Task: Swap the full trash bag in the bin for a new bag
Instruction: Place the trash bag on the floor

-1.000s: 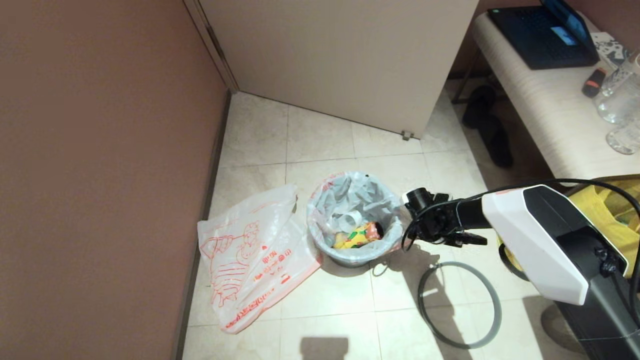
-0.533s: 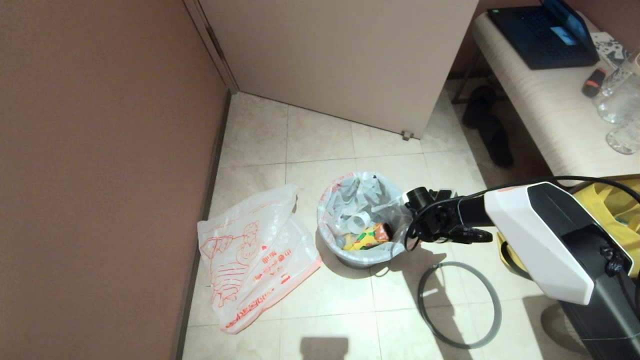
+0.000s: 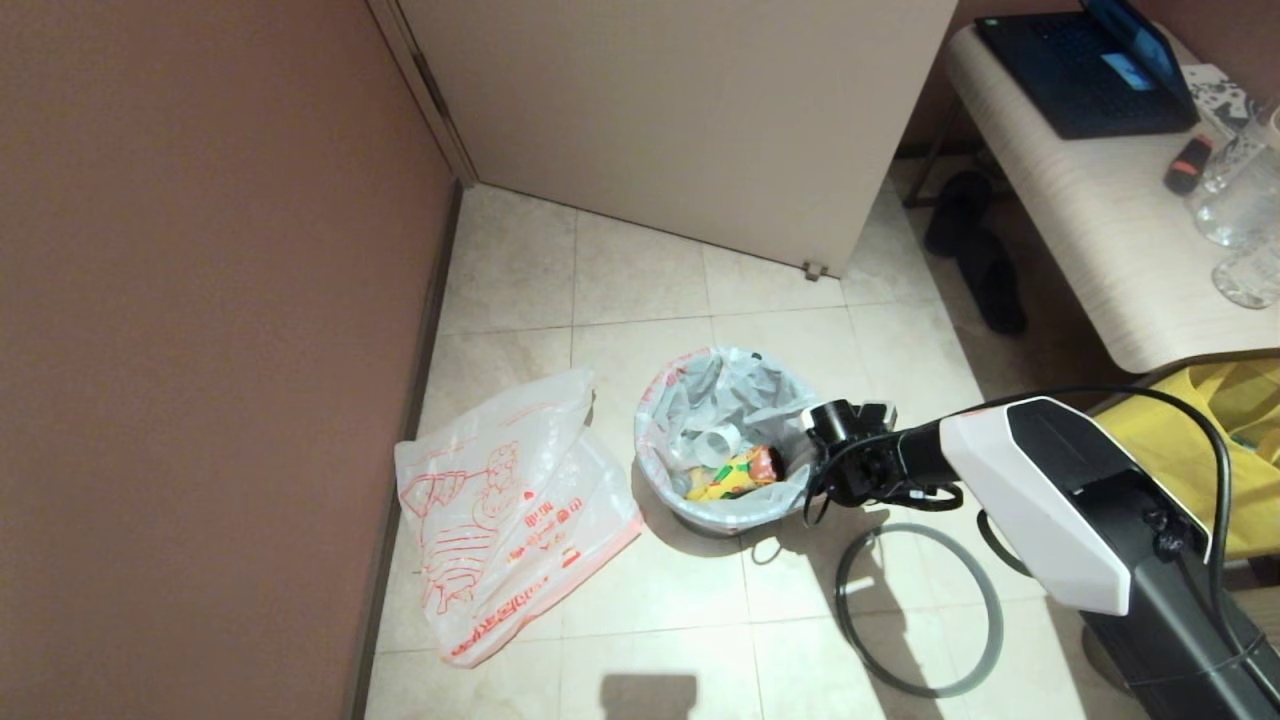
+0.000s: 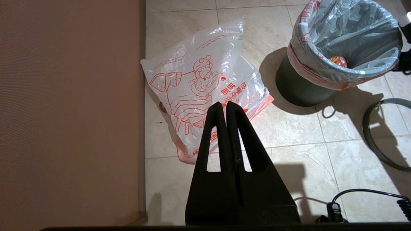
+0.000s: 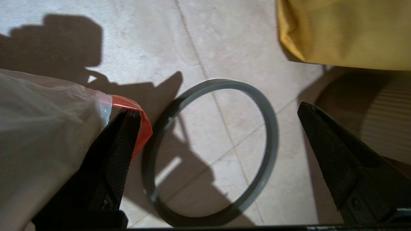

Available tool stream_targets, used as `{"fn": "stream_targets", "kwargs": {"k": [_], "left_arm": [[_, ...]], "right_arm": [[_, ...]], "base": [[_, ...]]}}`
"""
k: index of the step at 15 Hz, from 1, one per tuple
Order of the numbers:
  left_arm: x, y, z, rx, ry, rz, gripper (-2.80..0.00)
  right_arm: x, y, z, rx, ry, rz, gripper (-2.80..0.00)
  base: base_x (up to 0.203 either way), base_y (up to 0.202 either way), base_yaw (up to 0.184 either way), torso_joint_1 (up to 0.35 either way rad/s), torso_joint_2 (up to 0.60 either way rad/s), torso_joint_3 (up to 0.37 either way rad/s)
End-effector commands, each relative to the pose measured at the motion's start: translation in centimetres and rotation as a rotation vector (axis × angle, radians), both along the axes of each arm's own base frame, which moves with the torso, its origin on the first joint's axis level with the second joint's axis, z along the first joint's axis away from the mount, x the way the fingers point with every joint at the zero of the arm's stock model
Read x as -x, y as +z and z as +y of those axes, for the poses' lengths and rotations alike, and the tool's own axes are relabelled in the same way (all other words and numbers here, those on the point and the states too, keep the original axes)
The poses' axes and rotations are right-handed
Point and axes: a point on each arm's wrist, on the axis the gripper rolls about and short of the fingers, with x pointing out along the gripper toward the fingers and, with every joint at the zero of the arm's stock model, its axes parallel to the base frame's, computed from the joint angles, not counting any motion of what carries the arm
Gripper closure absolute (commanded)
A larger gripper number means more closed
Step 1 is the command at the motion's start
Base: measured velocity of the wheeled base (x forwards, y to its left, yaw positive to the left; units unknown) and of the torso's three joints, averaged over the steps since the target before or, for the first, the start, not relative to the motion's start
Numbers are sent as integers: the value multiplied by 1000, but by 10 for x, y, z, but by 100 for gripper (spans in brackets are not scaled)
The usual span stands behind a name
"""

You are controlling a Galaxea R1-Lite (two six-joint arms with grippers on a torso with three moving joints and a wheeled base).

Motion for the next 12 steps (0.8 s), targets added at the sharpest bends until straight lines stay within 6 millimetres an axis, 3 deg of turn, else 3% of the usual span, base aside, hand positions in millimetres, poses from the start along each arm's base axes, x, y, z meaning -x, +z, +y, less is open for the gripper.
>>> {"fn": "stream_targets", "kwargs": {"k": [1,6,9,12], "left_arm": [[0,0,0,0,0,1,0],[0,0,0,0,0,1,0],[0,0,0,0,0,1,0],[0,0,0,0,0,1,0]], "right_arm": [[-6,-27,-5,-91,66,24,-280],[-22,-17,-12,-339,228,-67,-280],[-24,4,-14,-604,307,-94,-280],[-17,11,-18,-659,275,-72,-280]], "base": [[0,0,0,0,0,0],[0,0,0,0,0,0],[0,0,0,0,0,0],[0,0,0,0,0,0]]}}
